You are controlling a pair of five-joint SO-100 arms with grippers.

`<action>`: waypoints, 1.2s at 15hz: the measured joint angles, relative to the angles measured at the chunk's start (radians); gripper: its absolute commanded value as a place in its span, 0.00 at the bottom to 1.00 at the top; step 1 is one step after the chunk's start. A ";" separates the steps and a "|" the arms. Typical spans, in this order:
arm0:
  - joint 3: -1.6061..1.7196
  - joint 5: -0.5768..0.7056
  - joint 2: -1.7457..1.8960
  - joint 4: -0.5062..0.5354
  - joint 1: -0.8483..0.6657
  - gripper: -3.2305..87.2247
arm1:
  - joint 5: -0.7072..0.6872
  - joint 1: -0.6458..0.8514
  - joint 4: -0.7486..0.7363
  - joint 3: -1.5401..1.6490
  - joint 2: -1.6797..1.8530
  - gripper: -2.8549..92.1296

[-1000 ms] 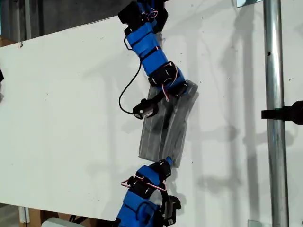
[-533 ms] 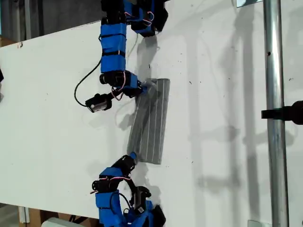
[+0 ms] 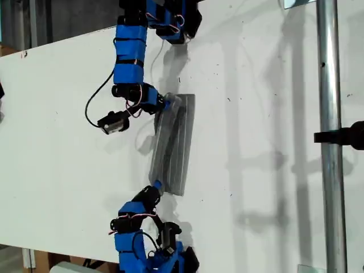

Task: Grasp corners of a towel and fold twice.

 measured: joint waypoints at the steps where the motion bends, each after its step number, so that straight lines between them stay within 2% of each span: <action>1: 0.025 -0.069 -0.002 -0.025 0.048 0.02 | 0.028 -0.035 -0.028 0.049 -0.006 0.03; 3: 0.078 -0.170 -0.020 -0.074 0.101 0.03 | 0.067 -0.089 -0.092 0.123 -0.049 0.03; 4: 0.104 -0.215 -0.034 -0.097 0.123 0.09 | 0.077 -0.098 -0.126 0.129 -0.081 0.03; 5: 0.135 -0.249 -0.044 -0.112 0.132 0.23 | 0.081 -0.098 -0.152 0.129 -0.114 0.20; 6: 0.141 -0.275 -0.057 -0.109 0.127 0.40 | 0.083 -0.095 -0.156 0.130 -0.121 0.28; 7: 0.138 -0.285 -0.058 -0.072 0.117 0.40 | 0.083 -0.074 -0.144 0.130 -0.117 0.31; 10: 0.055 -0.265 0.025 0.110 0.104 0.31 | 0.089 0.017 -0.041 0.187 0.046 0.37; 11: 0.037 -0.261 0.121 0.179 0.103 0.30 | 0.104 0.041 0.000 0.222 0.152 0.37; 13: 0.043 -0.258 0.373 0.249 0.087 0.26 | 0.173 0.072 0.044 0.345 0.403 0.38; 16: 0.210 -0.302 0.672 0.221 0.133 0.21 | 0.387 0.028 0.037 0.629 0.761 0.40; 18: 0.379 -0.333 0.847 0.091 0.253 0.23 | 0.541 -0.055 -0.021 0.828 0.992 0.40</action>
